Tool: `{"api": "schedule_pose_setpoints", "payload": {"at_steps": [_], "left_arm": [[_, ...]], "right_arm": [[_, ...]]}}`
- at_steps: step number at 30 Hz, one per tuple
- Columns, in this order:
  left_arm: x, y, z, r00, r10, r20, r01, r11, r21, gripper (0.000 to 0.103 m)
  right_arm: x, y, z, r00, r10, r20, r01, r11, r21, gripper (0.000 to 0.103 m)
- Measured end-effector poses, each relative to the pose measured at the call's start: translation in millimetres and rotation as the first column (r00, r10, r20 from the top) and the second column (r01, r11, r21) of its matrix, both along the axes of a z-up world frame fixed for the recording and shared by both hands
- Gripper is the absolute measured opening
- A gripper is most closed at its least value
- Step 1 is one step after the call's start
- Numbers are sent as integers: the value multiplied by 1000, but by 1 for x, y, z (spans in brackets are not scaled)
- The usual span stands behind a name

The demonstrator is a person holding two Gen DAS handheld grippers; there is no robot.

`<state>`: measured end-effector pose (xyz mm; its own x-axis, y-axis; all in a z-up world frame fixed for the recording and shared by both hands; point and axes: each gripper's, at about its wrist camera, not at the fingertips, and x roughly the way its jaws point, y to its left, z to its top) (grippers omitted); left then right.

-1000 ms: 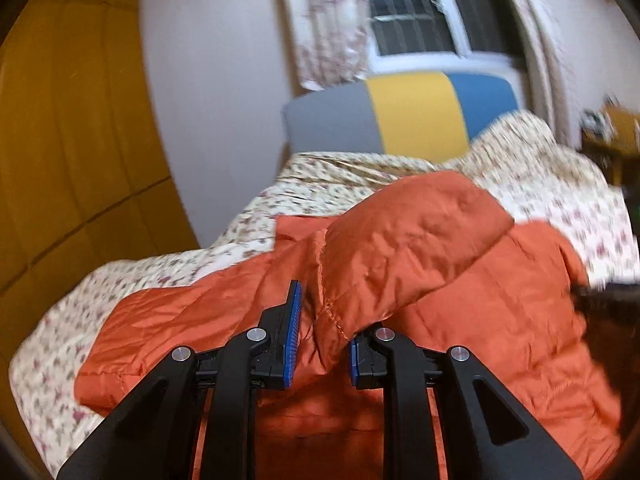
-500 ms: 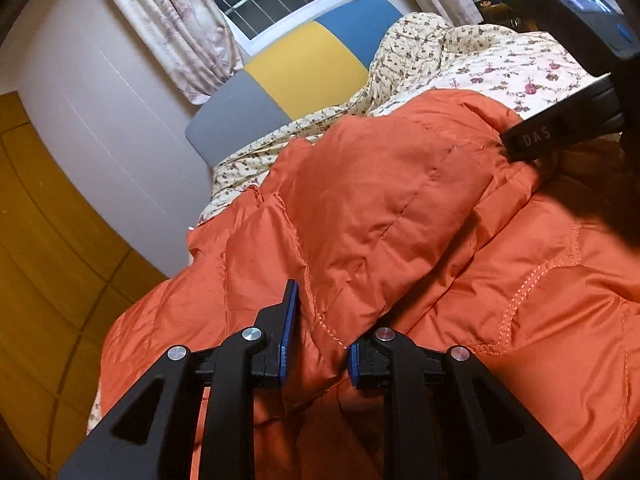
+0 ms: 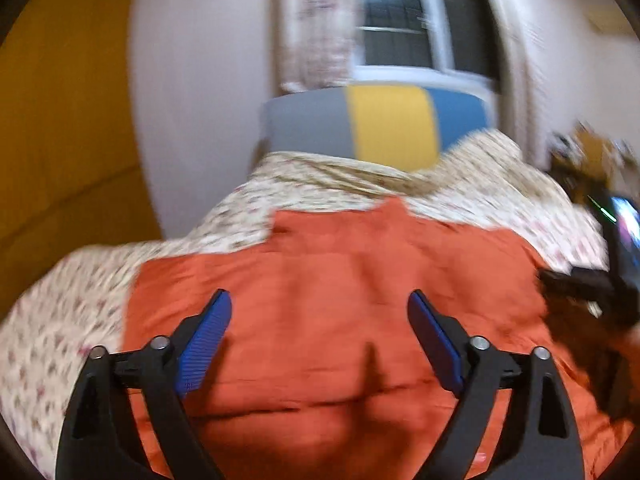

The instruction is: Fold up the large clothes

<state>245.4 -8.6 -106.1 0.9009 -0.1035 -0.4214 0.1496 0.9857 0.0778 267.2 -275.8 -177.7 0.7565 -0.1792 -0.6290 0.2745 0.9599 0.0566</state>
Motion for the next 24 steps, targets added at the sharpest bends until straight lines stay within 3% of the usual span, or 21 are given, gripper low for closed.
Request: {"api": "schedule_pose_setpoints", "payload": {"at_steps": [4,7,9,11,15,24], "left_arm": [[33,51,2,983,165,-80,-170,983,-68,69],[56,74,-7,963,237,-129,-248,966,-74,68],[65,80,-16,955,252,-159,-260,965,-32,63],[74,85,-27,949,251,-193,-259,966,-19,63],[81,94,-41,937,258,-236,-271,962,-25,63],[102,116,-74,905,243,-350,-290,953,-87,65]], "right_arm": [[-7,46,37,979,177,104,-173,984,-52,69],[5,86,55,943,309,126,-305,951,-46,68],[19,107,55,921,374,111,-372,927,-43,59],[39,124,46,905,421,59,-420,907,-18,43],[72,133,18,913,406,-32,-405,914,38,41],[96,129,-19,921,385,-62,-383,923,45,42]]}}
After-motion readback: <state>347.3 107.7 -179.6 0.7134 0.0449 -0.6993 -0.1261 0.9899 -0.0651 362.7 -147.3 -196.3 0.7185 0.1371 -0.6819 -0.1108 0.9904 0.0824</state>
